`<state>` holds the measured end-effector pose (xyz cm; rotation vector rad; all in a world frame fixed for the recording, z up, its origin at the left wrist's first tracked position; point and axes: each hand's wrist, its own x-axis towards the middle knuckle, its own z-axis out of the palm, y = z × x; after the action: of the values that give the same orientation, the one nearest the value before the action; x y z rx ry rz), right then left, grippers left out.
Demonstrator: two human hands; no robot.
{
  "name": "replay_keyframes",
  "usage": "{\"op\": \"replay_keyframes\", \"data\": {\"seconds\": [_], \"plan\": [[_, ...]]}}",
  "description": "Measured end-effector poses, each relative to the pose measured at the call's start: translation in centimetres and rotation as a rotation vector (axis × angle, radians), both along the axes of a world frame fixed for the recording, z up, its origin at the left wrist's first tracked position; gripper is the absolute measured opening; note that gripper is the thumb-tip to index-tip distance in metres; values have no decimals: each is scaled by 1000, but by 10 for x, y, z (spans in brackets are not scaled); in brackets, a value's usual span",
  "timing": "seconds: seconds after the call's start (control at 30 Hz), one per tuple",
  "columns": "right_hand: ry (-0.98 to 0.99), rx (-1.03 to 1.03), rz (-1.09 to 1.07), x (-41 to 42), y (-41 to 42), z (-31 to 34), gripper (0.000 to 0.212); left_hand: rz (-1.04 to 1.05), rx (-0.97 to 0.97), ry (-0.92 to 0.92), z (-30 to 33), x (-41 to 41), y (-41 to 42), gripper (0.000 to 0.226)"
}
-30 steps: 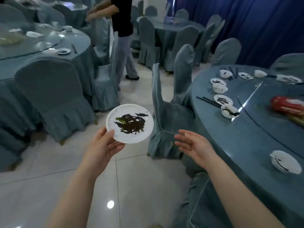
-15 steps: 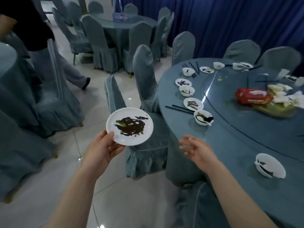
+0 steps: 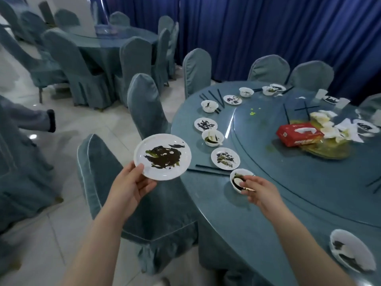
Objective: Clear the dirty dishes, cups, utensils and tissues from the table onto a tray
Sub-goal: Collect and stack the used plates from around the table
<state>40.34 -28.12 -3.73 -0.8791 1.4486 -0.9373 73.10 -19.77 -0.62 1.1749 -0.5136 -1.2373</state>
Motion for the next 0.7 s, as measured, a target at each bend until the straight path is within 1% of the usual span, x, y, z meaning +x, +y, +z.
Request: {"op": "replay_keyframes", "data": {"seconds": [0.1, 0.17, 0.27, 0.37, 0.57, 0.63, 0.7], "plan": [[134, 1, -78, -4, -31, -9, 16, -59, 18, 17, -7, 6, -47, 17], [184, -1, -117, -7, -51, -17, 17, -87, 36, 11, -11, 7, -78, 18], [296, -19, -129, -13, -80, -30, 18, -94, 79, 2, -13, 8, -114, 20], [444, -25, -69, -19, -115, -46, 21, -99, 101, -16, -16, 10, -142, 22], [859, -17, 131, -24, -198, -84, 27, -45, 149, -31, -22, 5, -169, 21], [951, 11, 201, -23, -220, -100, 28, -26, 175, -41, -26, 4, -173, 21], [1000, 44, 257, -20, -238, -112, 35, 6, 206, -54, -31, 3, -175, 22]]}}
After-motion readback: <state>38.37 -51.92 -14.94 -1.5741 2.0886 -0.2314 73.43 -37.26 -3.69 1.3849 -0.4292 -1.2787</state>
